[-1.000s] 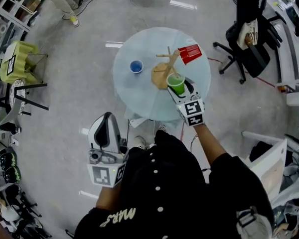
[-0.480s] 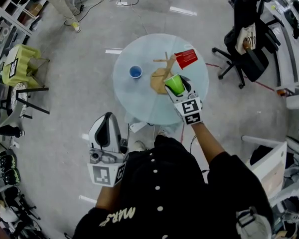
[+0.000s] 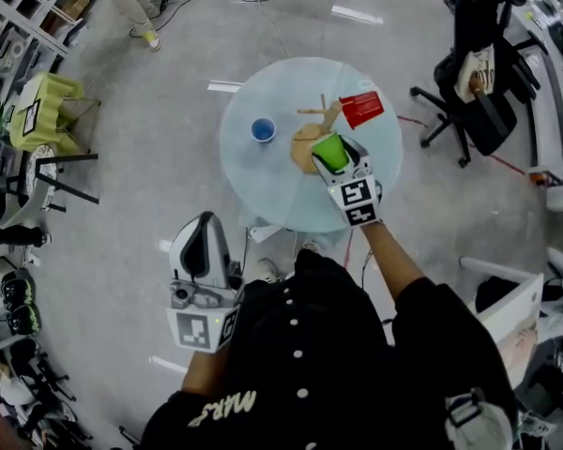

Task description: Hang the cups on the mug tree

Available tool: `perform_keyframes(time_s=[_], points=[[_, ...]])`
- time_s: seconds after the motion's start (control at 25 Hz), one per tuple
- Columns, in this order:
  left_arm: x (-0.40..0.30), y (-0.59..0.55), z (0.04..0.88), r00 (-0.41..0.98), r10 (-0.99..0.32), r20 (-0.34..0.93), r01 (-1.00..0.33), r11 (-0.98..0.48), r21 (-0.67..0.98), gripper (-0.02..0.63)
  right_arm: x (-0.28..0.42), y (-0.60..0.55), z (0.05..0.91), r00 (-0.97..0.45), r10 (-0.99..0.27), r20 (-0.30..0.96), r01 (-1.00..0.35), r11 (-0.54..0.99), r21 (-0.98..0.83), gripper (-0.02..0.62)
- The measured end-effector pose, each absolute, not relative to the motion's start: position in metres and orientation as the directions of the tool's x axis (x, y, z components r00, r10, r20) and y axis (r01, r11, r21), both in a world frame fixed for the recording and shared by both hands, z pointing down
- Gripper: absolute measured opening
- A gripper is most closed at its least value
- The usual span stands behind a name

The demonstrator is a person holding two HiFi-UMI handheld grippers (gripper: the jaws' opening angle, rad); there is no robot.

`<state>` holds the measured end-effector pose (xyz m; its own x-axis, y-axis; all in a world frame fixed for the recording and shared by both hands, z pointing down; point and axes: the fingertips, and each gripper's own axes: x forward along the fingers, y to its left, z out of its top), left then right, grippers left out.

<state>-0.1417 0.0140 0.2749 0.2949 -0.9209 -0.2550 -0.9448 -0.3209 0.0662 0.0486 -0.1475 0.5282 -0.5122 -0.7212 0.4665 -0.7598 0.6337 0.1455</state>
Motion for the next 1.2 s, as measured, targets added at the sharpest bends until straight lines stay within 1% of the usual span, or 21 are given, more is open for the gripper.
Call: perform_keyframes(time_s=[0.16, 0.28, 0.68, 1.04, 1.12, 1.2], points=[[-0.140, 0.008, 0.277, 0.295, -0.921, -0.254, -0.944, -0.322, 0.071, -0.002, 0.049, -0.150, 0.531, -0.513, -0.730, 0.452, -0.765, 0.627, 0.144, 0.284], [-0.139, 0.006, 0.286, 0.298, -0.926, -0.232, -0.945, -0.321, 0.067, -0.002, 0.051, -0.149, 0.537, -0.510, -0.728, 0.459, -0.768, 0.625, 0.137, 0.287], [-0.129, 0.000, 0.286, 0.318, -0.921, -0.223, -0.938, -0.341, 0.068, -0.002, 0.059, -0.148, 0.549, -0.494, -0.729, 0.474, -0.782, 0.611, 0.124, 0.290], [-0.105, -0.019, 0.291, 0.292, -0.935, -0.204, -0.951, -0.306, 0.041, -0.002, 0.070, -0.151, 0.554, -0.535, -0.719, 0.443, -0.775, 0.627, 0.082, 0.288], [-0.102, -0.025, 0.293, 0.267, -0.944, -0.195, -0.960, -0.279, 0.038, -0.002, 0.073, -0.151, 0.552, -0.555, -0.715, 0.426, -0.768, 0.637, 0.070, 0.295], [-0.101, -0.029, 0.296, 0.242, -0.952, -0.189, -0.967, -0.253, 0.035, -0.002, 0.076, -0.147, 0.550, -0.577, -0.710, 0.404, -0.760, 0.648, 0.054, 0.327]])
